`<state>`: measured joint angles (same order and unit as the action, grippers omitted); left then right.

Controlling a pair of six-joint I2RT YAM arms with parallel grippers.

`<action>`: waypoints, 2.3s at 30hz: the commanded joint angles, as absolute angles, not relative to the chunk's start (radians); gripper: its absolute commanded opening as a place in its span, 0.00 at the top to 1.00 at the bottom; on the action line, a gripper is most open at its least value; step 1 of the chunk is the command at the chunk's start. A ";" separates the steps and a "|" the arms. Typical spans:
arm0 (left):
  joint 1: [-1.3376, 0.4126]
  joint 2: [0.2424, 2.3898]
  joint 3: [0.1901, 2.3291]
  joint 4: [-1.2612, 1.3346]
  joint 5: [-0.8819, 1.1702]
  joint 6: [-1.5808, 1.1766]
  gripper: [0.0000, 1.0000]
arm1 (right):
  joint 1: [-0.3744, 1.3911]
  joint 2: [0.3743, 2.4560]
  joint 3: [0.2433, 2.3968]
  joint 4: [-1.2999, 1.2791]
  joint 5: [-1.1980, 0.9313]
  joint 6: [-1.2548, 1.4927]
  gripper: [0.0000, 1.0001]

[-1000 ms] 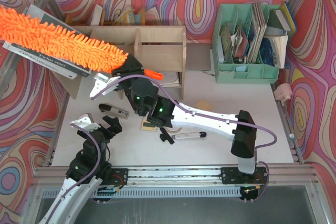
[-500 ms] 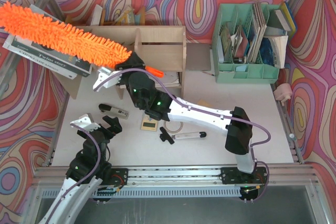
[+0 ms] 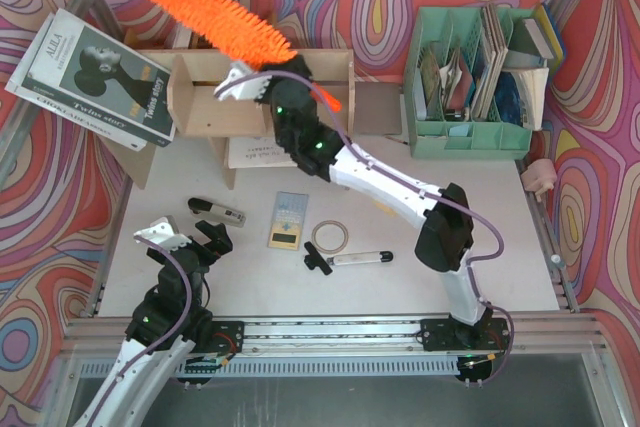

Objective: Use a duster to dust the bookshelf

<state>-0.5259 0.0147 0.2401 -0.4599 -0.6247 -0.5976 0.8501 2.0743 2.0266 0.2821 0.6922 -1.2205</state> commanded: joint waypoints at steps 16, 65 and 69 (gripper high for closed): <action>-0.529 0.005 0.226 -0.439 -0.626 -0.584 0.02 | 1.100 1.855 1.996 0.036 1.025 -0.726 1.00; -0.529 0.015 0.221 -0.426 -0.614 -0.578 0.02 | 1.199 2.026 2.497 -1.020 0.431 0.742 1.00; -0.529 0.015 0.222 -0.427 -0.615 -0.578 0.02 | 1.199 2.040 2.498 -1.017 0.421 0.744 1.00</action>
